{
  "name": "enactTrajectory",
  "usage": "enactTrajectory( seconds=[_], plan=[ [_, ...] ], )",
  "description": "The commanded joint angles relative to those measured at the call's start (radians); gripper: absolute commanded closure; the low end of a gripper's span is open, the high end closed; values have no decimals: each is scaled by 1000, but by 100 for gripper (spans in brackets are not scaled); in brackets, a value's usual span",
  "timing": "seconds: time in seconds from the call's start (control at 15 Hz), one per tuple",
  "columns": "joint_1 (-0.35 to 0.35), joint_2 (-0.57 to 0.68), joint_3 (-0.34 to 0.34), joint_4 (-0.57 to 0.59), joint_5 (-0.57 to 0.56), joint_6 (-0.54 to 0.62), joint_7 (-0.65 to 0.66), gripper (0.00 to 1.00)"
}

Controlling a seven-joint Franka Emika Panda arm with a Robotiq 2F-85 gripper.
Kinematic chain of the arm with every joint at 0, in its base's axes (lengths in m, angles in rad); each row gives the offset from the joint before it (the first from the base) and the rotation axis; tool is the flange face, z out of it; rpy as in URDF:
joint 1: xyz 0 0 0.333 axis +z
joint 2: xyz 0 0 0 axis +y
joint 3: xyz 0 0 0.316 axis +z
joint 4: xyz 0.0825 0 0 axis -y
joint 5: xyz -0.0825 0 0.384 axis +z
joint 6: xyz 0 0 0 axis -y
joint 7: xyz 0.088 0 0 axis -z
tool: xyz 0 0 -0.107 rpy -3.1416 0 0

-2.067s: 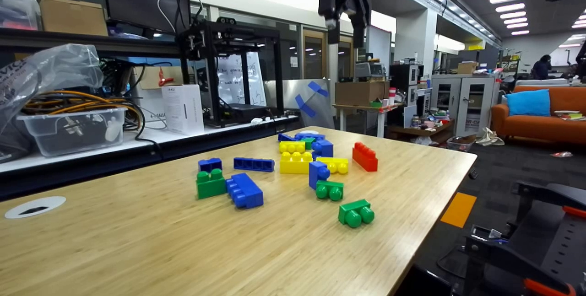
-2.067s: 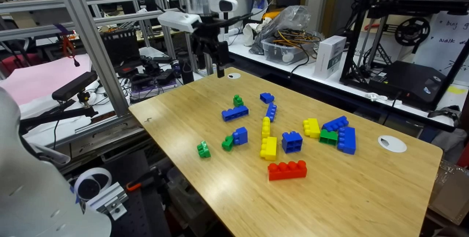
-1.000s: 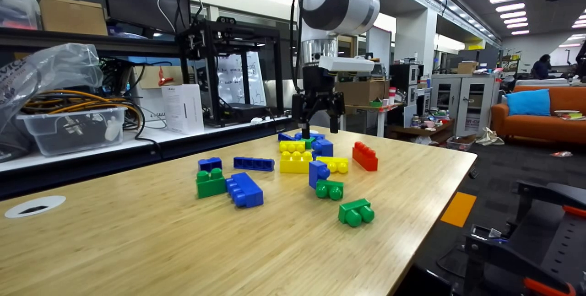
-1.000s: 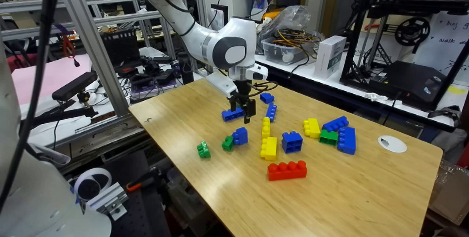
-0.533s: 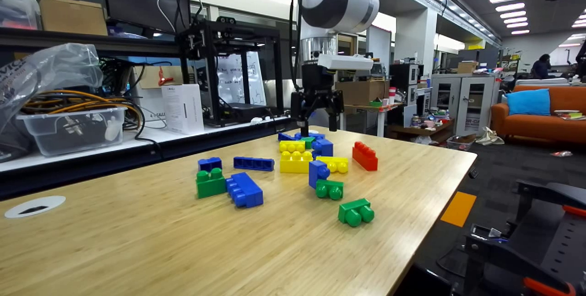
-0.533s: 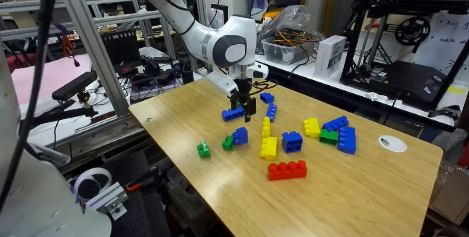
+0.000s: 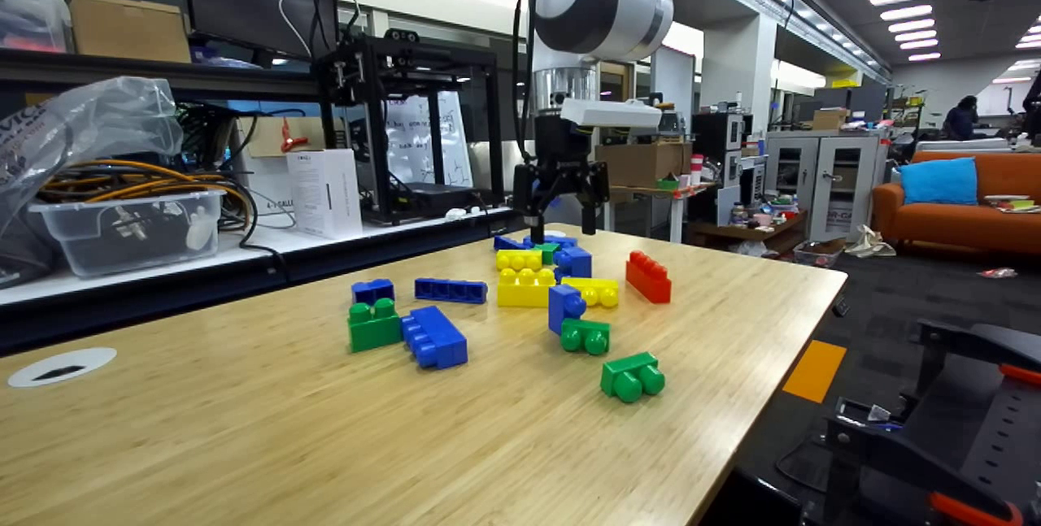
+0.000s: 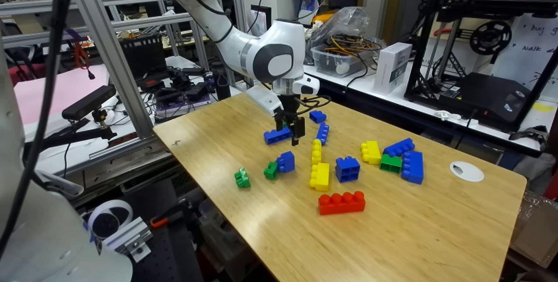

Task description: Pick up the blue block and move it to the right side of the table.

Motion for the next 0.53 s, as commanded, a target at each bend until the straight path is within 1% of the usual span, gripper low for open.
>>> enactTrajectory(
  seconds=[0.0, 0.27, 0.47],
  plan=[
    [17, 27, -22, -1, -4, 63, 60, 0],
    [25, 93, -42, 25, -8, 72, 99, 0],
    [25, 147, -51, 50, -1, 70, 100, 0]
  ],
)
